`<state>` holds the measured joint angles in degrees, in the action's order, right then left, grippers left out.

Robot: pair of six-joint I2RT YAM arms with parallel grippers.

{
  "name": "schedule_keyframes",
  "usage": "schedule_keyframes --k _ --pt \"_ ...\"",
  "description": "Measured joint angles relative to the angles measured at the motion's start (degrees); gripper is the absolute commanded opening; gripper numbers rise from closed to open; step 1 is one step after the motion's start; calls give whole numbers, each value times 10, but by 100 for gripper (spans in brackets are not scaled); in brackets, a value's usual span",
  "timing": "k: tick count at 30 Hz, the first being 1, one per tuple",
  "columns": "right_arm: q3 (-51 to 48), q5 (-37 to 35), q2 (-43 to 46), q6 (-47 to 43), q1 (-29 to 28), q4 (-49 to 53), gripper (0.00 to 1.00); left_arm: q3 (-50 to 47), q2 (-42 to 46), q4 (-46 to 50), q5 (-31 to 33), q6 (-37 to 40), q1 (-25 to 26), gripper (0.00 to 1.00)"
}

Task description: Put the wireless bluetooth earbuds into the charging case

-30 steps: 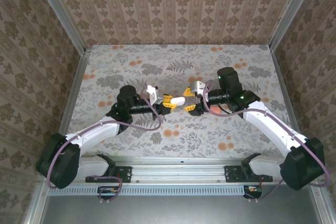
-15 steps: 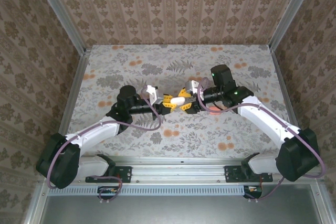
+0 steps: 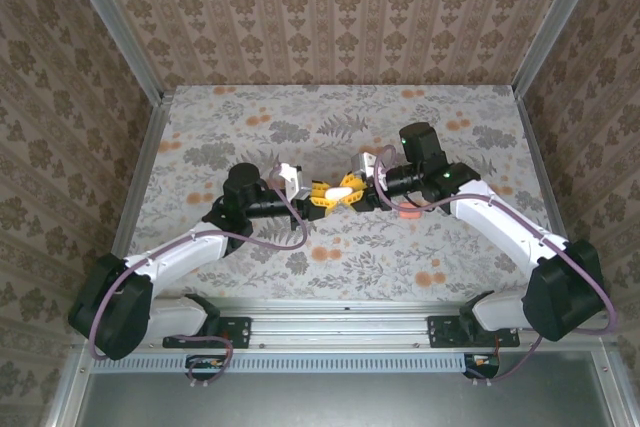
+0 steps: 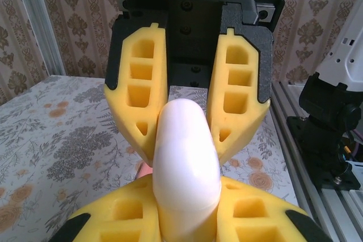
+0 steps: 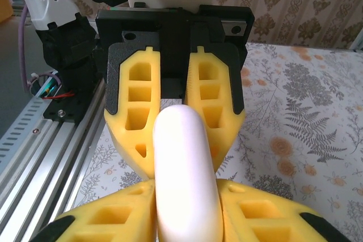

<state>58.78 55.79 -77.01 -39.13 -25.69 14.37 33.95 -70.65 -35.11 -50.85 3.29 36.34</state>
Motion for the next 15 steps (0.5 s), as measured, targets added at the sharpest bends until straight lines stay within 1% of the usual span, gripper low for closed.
schedule_keyframes --k 3,8,11,15 --pt "3 2 -3 -3 0 3 23 0 0 0 -2 0 0 5" --pt "7 3 -5 -13 0 11 22 0 0 1 -2 0 0 6" --pt "9 3 -6 -16 0 16 22 0 0 1 -2 0 0 11" --pt "14 3 -6 -26 1 29 22 0 2 1 -1 0 0 24"
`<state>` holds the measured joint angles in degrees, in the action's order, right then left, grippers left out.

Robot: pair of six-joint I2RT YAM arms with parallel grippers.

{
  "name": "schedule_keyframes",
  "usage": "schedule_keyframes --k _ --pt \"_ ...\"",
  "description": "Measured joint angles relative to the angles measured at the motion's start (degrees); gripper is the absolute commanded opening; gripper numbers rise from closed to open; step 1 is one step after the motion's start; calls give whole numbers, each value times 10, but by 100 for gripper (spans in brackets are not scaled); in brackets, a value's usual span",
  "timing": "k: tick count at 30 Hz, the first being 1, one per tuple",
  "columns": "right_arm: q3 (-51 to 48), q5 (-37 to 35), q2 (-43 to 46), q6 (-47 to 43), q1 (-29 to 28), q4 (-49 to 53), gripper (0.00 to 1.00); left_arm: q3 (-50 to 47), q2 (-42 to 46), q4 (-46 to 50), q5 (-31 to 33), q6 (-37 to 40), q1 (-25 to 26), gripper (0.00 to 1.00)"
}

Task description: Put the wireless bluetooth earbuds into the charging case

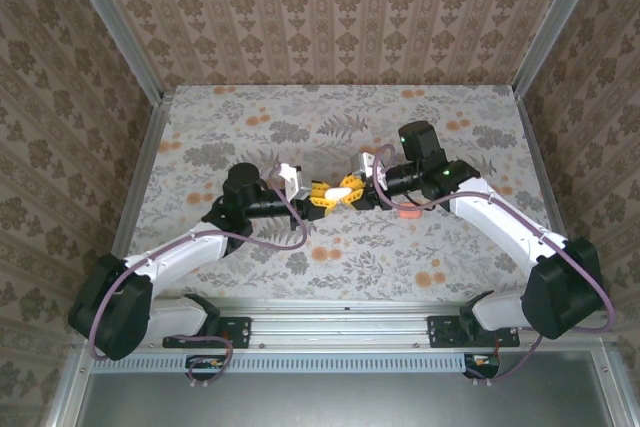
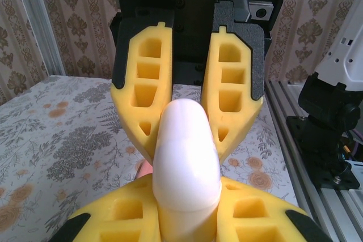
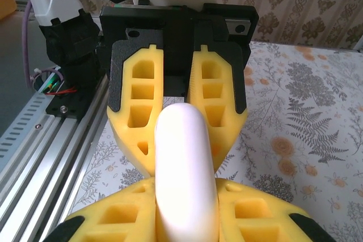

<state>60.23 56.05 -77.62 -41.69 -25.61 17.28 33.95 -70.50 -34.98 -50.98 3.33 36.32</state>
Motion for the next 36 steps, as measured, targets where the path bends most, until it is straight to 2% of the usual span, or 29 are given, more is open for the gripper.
schedule_keyframes --k 3,16,28,36 --pt "6 -3 0 -7 -1 15 22 0 3 1 9 1 2 37" --pt "6 -59 17 -31 6 128 22 -2 33 19 69 16 1 73" --pt "3 -111 33 94 6 162 22 -2 83 106 277 21 0 100" --pt "6 -142 18 188 6 165 22 -2 85 142 421 -12 -9 100"
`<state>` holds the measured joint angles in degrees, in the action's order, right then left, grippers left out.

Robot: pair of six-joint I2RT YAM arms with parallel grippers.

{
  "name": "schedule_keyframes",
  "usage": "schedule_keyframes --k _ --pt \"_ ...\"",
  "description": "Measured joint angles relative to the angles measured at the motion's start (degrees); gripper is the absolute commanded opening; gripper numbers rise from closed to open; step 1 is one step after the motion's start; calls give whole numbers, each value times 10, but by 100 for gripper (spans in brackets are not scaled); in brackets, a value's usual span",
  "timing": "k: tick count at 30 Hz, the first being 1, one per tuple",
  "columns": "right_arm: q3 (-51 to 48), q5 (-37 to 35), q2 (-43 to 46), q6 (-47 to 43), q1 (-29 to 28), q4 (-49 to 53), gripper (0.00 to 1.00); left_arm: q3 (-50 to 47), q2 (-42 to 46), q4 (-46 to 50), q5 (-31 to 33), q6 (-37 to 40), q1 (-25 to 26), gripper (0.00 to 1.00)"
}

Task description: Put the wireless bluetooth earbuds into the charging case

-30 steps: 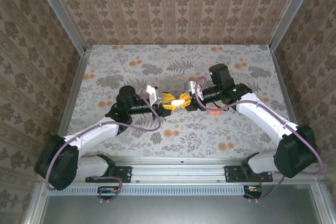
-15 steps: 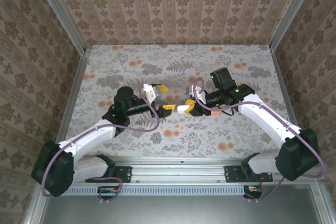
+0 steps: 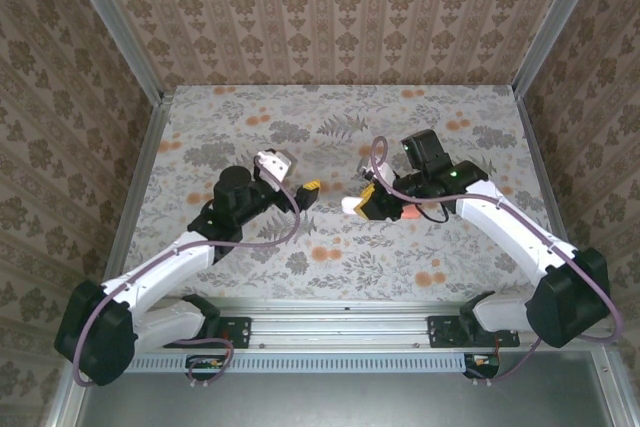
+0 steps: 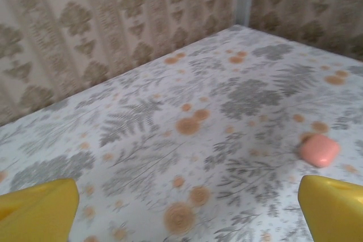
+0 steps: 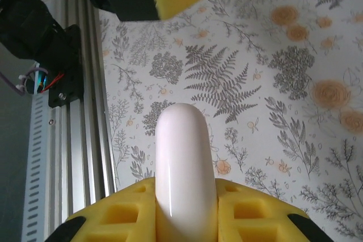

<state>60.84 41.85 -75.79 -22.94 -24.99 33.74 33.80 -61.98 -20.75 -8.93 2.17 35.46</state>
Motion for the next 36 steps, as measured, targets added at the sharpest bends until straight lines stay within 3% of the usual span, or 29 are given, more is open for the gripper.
schedule_keyframes --k 9,19,36 --pt "66 -21 -126 97 0 27 21 41 -25 127 124 -46 -36 100" --pt "129 -58 -238 151 2 68 22 46 -82 188 132 -70 -49 100" --pt "162 -62 -352 217 30 109 24 60 -92 188 130 -72 -59 100"
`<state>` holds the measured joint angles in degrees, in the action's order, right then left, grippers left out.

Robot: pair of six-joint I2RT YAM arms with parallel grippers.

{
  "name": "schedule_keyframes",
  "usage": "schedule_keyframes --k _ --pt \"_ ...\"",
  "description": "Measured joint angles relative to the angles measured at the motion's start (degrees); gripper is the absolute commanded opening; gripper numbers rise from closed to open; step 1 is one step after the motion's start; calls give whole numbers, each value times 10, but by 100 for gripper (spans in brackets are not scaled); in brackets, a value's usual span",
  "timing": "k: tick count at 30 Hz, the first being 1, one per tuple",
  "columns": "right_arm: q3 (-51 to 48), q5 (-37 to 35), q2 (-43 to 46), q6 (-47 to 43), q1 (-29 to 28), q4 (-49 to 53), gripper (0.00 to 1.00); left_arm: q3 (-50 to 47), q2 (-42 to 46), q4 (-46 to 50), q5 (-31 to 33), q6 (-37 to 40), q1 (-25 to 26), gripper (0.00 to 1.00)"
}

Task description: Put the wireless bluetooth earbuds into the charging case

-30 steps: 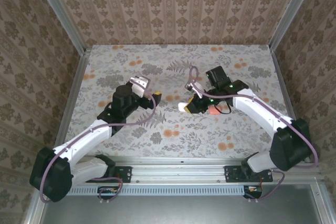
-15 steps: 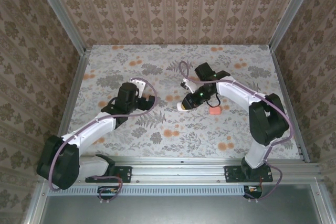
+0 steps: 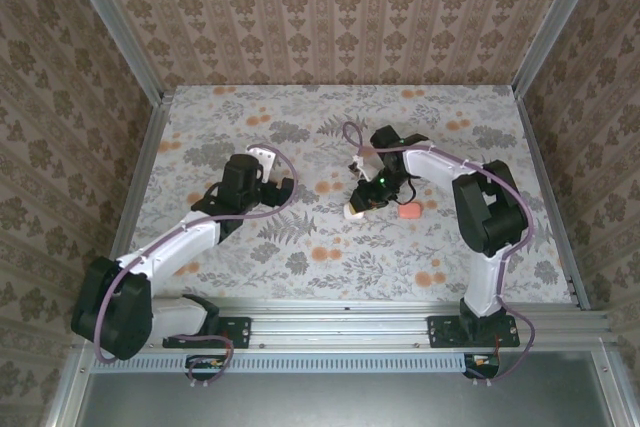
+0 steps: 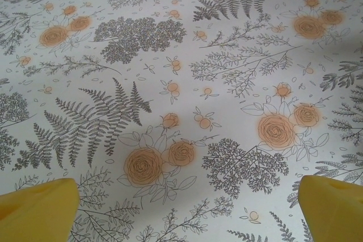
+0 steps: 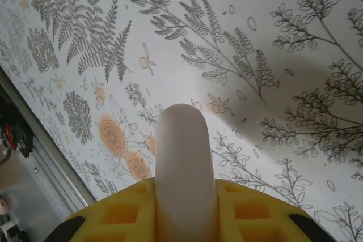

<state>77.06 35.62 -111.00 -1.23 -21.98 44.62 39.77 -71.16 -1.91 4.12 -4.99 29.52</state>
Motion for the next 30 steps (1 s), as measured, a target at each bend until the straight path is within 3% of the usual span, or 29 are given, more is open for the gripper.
schedule_keyframes --k 30 --pt "1 60 -63 -12 80 24 32 0 -23 -29 -80 -27 -11 100"
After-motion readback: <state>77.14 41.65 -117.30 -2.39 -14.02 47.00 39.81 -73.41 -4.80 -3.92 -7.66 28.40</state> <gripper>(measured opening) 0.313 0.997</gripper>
